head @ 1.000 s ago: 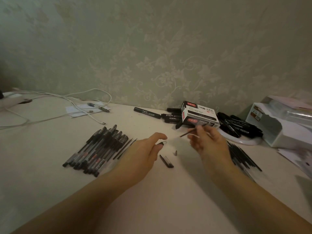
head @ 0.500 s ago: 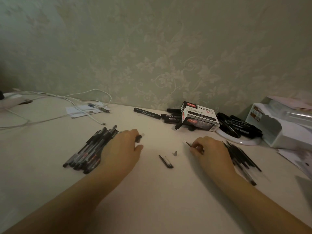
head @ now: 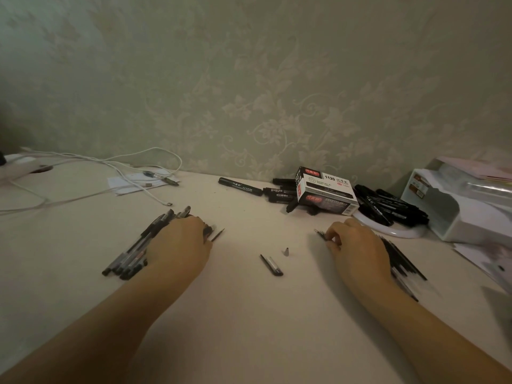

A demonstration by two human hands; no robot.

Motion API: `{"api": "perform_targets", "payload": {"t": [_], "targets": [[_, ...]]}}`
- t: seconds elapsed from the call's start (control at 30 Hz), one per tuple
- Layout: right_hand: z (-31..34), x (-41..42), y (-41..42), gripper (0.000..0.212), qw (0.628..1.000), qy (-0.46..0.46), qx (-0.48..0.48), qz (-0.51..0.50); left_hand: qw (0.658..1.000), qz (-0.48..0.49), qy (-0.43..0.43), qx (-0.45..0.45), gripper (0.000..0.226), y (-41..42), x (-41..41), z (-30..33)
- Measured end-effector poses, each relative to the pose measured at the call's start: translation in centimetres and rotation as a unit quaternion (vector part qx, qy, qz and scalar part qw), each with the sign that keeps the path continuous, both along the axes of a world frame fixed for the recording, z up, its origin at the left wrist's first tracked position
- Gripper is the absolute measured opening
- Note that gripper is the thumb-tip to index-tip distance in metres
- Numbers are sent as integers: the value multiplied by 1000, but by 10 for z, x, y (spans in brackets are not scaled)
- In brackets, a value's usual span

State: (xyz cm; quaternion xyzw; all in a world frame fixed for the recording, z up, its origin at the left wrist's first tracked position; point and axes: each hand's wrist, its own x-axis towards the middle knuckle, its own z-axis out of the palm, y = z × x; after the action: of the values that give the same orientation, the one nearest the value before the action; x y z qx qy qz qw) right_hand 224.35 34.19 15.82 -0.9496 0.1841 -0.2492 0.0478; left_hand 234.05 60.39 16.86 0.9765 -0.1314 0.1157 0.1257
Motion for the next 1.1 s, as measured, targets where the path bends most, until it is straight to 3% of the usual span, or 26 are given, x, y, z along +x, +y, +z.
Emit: {"api": "perform_targets", "payload": {"t": [0.13, 0.23, 0.3, 0.37, 0.43, 0.6, 0.77, 0.87, 0.97, 1.1], "targets": [[-2, 1, 2, 10, 999, -33, 0, 32, 999, -8, -21, 26, 17, -4, -4, 2], [3, 2, 17, 4, 981, -115, 95, 121, 994, -79, -51, -61, 19, -10, -9, 8], [7, 3, 31, 3, 944, -126, 255, 170, 971, -153, -48, -176, 16, -18, -17, 11], [12, 2, 46, 10, 870, -97, 429, 221, 943, -206, -25, -259, 12, -27, -28, 9], [11, 0, 56, 25, 821, -52, 510, 252, 927, -234, 1, -291, 10, -34, -35, 4], [3, 1, 63, 8, 789, -55, 553, 262, 915, -262, 24, -307, 7, -38, -35, -3], [8, 5, 46, 17, 774, -181, 584, 165, 910, -275, 35, -307, 11, -34, -31, -7], [11, 6, 38, 20, 716, -250, 634, 151, 909, -283, 38, -303, 16, -33, -29, -8], [12, 7, 39, 20, 655, -252, 693, 167, 905, -293, 50, -303, 16, -33, -30, -8], [10, 7, 44, 20, 669, -223, 687, 177, 902, -303, 60, -302, 16, -34, -32, -8]]}}
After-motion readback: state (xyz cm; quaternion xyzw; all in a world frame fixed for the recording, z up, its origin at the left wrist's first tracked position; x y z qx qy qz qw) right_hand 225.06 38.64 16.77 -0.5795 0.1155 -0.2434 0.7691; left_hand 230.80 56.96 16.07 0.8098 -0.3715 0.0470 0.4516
